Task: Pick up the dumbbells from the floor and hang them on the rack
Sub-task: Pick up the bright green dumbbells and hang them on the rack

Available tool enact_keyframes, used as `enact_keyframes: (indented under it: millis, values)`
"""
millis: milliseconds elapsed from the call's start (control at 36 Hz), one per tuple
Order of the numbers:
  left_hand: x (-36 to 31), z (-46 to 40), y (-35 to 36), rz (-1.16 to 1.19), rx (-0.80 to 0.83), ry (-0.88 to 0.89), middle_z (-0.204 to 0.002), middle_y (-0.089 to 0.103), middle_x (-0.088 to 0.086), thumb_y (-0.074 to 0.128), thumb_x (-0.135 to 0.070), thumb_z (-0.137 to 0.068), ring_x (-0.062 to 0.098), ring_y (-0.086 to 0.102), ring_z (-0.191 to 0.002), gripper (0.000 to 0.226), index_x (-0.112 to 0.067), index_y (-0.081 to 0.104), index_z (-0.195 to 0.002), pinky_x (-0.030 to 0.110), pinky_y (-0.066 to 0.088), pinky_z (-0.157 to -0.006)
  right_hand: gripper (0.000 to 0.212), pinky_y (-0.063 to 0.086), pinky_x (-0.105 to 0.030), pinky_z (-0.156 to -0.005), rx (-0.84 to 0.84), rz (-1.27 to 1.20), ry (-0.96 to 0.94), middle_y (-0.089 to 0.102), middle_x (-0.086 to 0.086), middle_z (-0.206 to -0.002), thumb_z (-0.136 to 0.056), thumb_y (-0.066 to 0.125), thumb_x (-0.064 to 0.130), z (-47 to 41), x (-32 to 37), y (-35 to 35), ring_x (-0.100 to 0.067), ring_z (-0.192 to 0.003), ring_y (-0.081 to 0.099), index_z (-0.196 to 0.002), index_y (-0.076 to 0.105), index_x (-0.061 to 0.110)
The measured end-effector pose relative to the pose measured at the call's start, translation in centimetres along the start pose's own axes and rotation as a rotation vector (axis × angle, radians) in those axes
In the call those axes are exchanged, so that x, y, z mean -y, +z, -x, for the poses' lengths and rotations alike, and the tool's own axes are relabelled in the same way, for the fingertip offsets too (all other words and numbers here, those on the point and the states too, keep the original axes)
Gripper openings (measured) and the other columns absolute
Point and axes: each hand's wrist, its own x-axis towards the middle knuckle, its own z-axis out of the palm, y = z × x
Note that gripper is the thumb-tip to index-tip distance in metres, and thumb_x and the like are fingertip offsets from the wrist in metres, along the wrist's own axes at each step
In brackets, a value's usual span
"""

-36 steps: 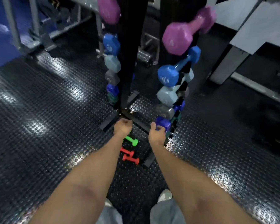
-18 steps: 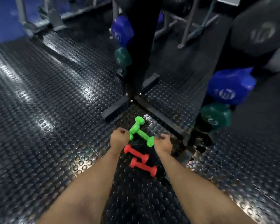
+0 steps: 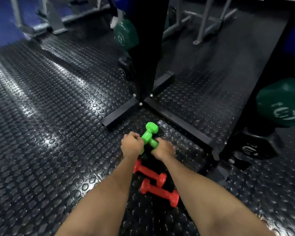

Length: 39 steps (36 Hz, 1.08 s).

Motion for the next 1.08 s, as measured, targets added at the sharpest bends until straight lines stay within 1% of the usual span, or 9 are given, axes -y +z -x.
enact_keyframes:
  millis: [167,389,556,667,750,833,944,1028,1083]
  values:
    - [-0.7,-2.4,0.9,-0.005,0.060,-0.072,-0.126,0.062,0.007,0.050,-0.021,-0.091,0.030,0.054,-0.123,0.026,-0.024,0.069,-0.110,0.041,0.041,-0.109,0.043,0.030,-0.043,-0.098,-0.161,0.166,-0.086,0.065,-0.005,-0.121,-0.084,0.062,0.026,-0.8,-0.2,2.7,-0.025,-0.116,0.059,-0.125,0.049,0.023]
    - [-2.2,-2.9,1.6,0.027,0.064,-0.106,-0.122,0.066,0.004,0.049,-0.022,-0.090,0.027,0.059,-0.117,0.026,-0.028,0.069,-0.106,0.040,0.044,-0.106,0.024,0.028,-0.045,-0.105,-0.051,0.061,-0.052,0.069,-0.003,-0.114,-0.086,0.063,0.027,-1.0,-0.4,1.2,-0.024,-0.117,0.061,-0.109,0.055,0.027]
    - [-3.6,-2.1,2.1,0.111,0.145,-0.005,-0.112,0.070,0.008,0.054,-0.045,-0.093,0.027,0.061,-0.109,0.029,-0.023,0.067,-0.106,0.028,0.043,-0.092,0.029,0.030,-0.041,-0.101,-0.081,-0.068,0.046,0.069,0.003,-0.114,-0.086,0.061,0.027,0.3,-0.7,-0.7,-0.022,-0.116,0.060,-0.115,0.061,0.032]
    - [-5.4,-0.1,1.0,0.287,0.297,-0.015,-0.106,0.066,-0.001,0.054,-0.072,-0.081,0.020,0.062,-0.099,0.049,-0.028,0.065,-0.098,0.034,0.051,-0.093,0.027,0.026,-0.045,-0.114,-0.106,-0.202,0.048,0.070,0.005,-0.107,-0.085,0.058,0.023,2.2,-0.1,-4.1,-0.021,-0.114,0.060,-0.110,0.060,0.034]
    - [-7.9,2.5,-1.0,0.402,0.352,-0.002,-0.099,0.069,-0.005,0.065,-0.080,-0.064,0.014,0.068,-0.090,0.050,-0.037,0.069,-0.089,0.029,0.060,-0.063,0.025,0.023,-0.046,-0.115,-0.100,-0.083,0.000,0.070,0.003,-0.105,-0.085,0.058,0.021,4.8,0.2,-7.7,-0.023,-0.114,0.060,-0.108,0.061,0.032]
    - [-10.9,5.4,-3.9,0.281,0.347,0.072,-0.089,0.069,-0.007,0.073,-0.066,-0.071,0.005,0.062,-0.075,0.038,-0.032,0.065,-0.085,0.010,0.042,-0.041,0.025,0.025,-0.046,-0.113,-0.087,0.042,-0.064,0.071,0.001,-0.102,-0.086,0.057,0.020,8.2,1.0,-12.2,-0.023,-0.110,0.061,-0.108,0.064,0.029]
    - [-14.0,9.3,-8.5,0.270,0.355,0.026,-0.089,0.069,0.002,0.071,-0.039,-0.084,0.009,0.059,-0.069,0.018,-0.025,0.060,-0.087,0.014,0.042,-0.045,0.032,0.034,-0.042,-0.102,-0.139,0.037,-0.082,0.065,0.003,-0.111,-0.080,0.057,0.020,14.4,2.7,-18.0,-0.022,-0.115,0.052,-0.107,0.068,0.032]
    - [-15.4,12.9,-12.8,0.356,0.345,-0.009,-0.079,0.069,-0.002,0.071,-0.029,-0.086,0.009,0.059,-0.065,0.010,-0.027,0.062,-0.081,0.017,0.046,-0.049,0.057,0.035,-0.040,-0.108,-0.180,-0.221,0.120,0.049,0.009,-0.128,-0.071,0.070,0.034,19.2,3.6,-21.6,-0.018,-0.126,0.042,-0.125,0.057,0.042]
    - [-17.2,15.5,-16.3,0.433,0.328,-0.050,-0.072,0.068,-0.005,0.071,-0.019,-0.087,0.013,0.060,-0.068,0.013,-0.023,0.063,-0.077,0.026,0.048,-0.058,0.076,0.048,-0.036,-0.100,-0.017,-0.713,0.228,0.055,0.005,-0.124,-0.066,0.082,0.029,22.2,4.8,-25.1,-0.018,-0.116,0.056,-0.135,0.050,0.031]
